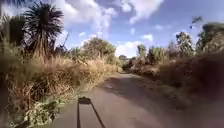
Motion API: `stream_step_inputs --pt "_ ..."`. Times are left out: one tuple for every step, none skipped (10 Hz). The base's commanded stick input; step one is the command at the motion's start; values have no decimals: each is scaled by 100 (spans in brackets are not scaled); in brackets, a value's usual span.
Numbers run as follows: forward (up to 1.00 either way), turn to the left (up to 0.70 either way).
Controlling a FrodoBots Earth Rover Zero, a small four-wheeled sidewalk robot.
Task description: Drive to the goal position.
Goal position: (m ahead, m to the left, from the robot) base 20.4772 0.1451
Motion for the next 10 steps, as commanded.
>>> stream_step_inputs --pt "70 0" --pt "70 0" --pt "70 0" --pt "70 0" --pt "70 0" --pt "70 0" --pt "70 0" --pt "70 0" --pt "70 0" --pt "70 0"
